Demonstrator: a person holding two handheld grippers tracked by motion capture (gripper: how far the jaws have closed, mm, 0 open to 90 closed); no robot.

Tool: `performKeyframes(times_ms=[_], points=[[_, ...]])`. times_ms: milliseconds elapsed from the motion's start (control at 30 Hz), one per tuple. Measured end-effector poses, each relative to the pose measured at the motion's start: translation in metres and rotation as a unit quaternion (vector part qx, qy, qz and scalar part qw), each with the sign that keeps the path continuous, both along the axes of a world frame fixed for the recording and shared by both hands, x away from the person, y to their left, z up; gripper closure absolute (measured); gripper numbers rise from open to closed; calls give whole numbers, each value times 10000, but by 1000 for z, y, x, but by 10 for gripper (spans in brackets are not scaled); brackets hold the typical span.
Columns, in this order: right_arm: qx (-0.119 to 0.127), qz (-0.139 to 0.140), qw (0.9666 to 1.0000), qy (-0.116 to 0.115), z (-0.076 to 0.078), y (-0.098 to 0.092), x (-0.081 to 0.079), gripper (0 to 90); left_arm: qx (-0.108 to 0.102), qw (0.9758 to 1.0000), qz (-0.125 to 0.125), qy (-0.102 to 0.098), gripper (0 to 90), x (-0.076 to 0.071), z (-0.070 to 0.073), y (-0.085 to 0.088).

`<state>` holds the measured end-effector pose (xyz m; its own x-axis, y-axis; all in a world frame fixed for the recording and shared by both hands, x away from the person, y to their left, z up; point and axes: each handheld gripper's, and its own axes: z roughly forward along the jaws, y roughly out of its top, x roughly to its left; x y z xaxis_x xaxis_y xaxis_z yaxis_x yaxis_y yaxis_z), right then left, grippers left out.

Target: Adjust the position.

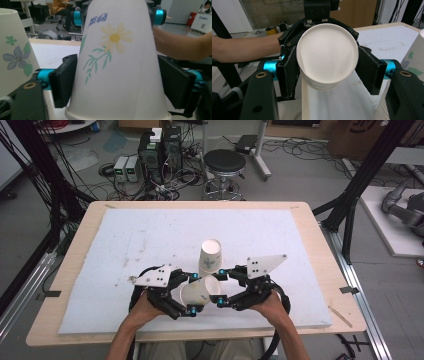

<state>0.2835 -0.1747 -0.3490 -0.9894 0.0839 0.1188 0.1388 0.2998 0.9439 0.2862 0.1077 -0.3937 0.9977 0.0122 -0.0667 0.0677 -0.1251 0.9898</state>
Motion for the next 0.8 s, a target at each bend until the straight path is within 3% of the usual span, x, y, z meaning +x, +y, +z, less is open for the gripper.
performKeyframes(times_ms=[400, 433, 467, 500, 567, 800], points=[[10, 11, 10000, -13, -3, 0, 1, 378, 14, 10000, 61, -70, 305, 0, -1, 3], [-3, -8, 10000, -12, -3, 0, 0, 368, 17, 9999, 76, -73, 306, -1, -2, 3], [-24, 8, 10000, 17, -3, 1, 0, 289, 32, 9999, 96, -78, 307, 0, -2, 4], [-69, -5, 10000, 39, -3, 3, 0, 152, 17, 9999, 111, -47, 309, 0, -2, 4], [-134, -164, 9998, 40, -2, 5, -1, 136, 40, 9999, 124, -49, 310, 0, -3, 6], [-217, -147, 9996, 61, -2, 5, -2, 135, 124, 9997, 218, 1, 311, -1, -1, 12]])
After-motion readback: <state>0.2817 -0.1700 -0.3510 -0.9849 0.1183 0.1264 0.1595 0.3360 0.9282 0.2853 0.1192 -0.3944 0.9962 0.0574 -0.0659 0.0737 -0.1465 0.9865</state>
